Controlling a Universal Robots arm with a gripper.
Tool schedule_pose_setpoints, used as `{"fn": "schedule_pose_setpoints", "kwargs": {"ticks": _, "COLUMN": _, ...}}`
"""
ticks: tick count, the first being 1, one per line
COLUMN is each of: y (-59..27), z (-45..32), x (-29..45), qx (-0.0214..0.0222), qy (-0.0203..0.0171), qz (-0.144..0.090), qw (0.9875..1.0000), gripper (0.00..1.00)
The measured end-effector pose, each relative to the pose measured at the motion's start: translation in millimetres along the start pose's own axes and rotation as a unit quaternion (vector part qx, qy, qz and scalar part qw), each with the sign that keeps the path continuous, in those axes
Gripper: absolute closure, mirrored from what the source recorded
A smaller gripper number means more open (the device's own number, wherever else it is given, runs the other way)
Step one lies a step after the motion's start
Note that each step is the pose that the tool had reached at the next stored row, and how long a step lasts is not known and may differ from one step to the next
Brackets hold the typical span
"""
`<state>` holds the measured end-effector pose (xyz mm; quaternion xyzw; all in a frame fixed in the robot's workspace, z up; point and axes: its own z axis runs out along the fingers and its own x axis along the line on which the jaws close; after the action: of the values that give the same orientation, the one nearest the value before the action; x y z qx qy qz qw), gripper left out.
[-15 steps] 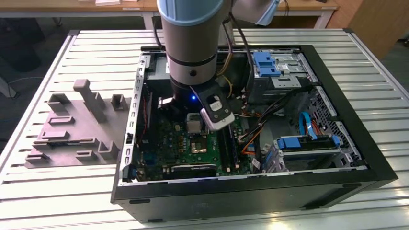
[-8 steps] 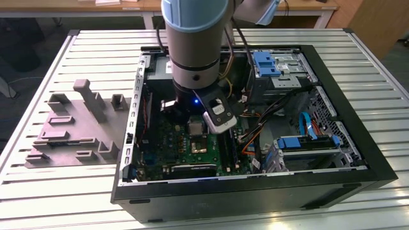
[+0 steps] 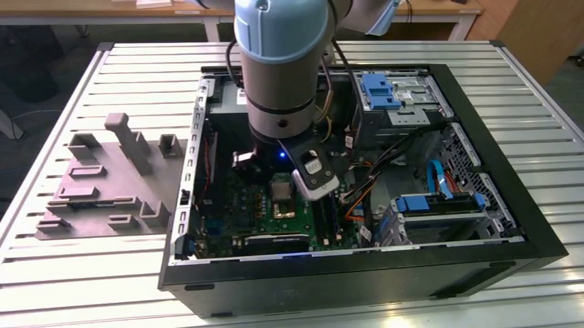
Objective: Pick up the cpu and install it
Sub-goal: 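Place the cpu into insertion slot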
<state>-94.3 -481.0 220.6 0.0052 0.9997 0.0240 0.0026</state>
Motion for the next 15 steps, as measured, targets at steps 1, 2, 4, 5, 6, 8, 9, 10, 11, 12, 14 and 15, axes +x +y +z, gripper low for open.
{"fn": "schedule_pose_setpoints", "kwargs": {"ticks": 1, "y": -1.0, "z": 0.5, "x": 0.0, "qx": 0.0004, "qy": 0.0000, "qz": 0.000, "qw": 1.0000, "gripper": 0.53}}
{"fn": "schedule_pose_setpoints", "kwargs": {"ticks": 2, "y": -1.9, "z": 1.0, "x": 0.0, "qx": 0.0007, "qy": 0.0000, "qz": 0.000, "qw": 1.0000, "gripper": 0.53}}
{"fn": "schedule_pose_setpoints", "kwargs": {"ticks": 4, "y": -3.9, "z": 1.4, "x": 0.0, "qx": 0.0007, "qy": 0.0000, "qz": 0.000, "qw": 1.0000, "gripper": 0.53}}
{"fn": "schedule_pose_setpoints", "kwargs": {"ticks": 5, "y": -5.4, "z": 1.4, "x": 0.0, "qx": 0.0008, "qy": 0.0000, "qz": 0.000, "qw": 1.0000, "gripper": 0.53}}
{"fn": "schedule_pose_setpoints", "kwargs": {"ticks": 6, "y": -6.7, "z": 1.4, "x": -0.1, "qx": 0.0008, "qy": 0.0000, "qz": 0.000, "qw": 1.0000, "gripper": 0.53}}
{"fn": "schedule_pose_setpoints", "kwargs": {"ticks": 8, "y": -8.3, "z": 1.5, "x": -0.1, "qx": 0.0008, "qy": 0.0000, "qz": 0.000, "qw": 1.0000, "gripper": 0.53}}
{"fn": "schedule_pose_setpoints", "kwargs": {"ticks": 9, "y": -8.6, "z": 1.6, "x": 0.0, "qx": 0.0007, "qy": 0.0000, "qz": 0.000, "qw": 1.0000, "gripper": 0.53}}
{"fn": "schedule_pose_setpoints", "kwargs": {"ticks": 10, "y": -8.6, "z": 2.0, "x": 0.0, "qx": 0.0006, "qy": 0.0000, "qz": 0.000, "qw": 1.0000, "gripper": 0.53}}
{"fn": "schedule_pose_setpoints", "kwargs": {"ticks": 11, "y": -8.6, "z": 2.8, "x": 0.0, "qx": 0.0006, "qy": 0.0000, "qz": 0.000, "qw": 1.0000, "gripper": 0.53}}
{"fn": "schedule_pose_setpoints", "kwargs": {"ticks": 12, "y": -8.8, "z": 3.8, "x": -0.2, "qx": 0.0008, "qy": 0.0000, "qz": 0.000, "qw": 1.0000, "gripper": 0.53}}
{"fn": "schedule_pose_setpoints", "kwargs": {"ticks": 14, "y": -8.8, "z": 5.4, "x": -0.7, "qx": 0.0008, "qy": -0.0002, "qz": 0.000, "qw": 1.0000, "gripper": 0.53}}
{"fn": "schedule_pose_setpoints", "kwargs": {"ticks": 15, "y": -8.9, "z": 6.1, "x": -0.7, "qx": 0.0008, "qy": -0.0008, "qz": 0.000, "qw": 1.0000, "gripper": 0.53}}
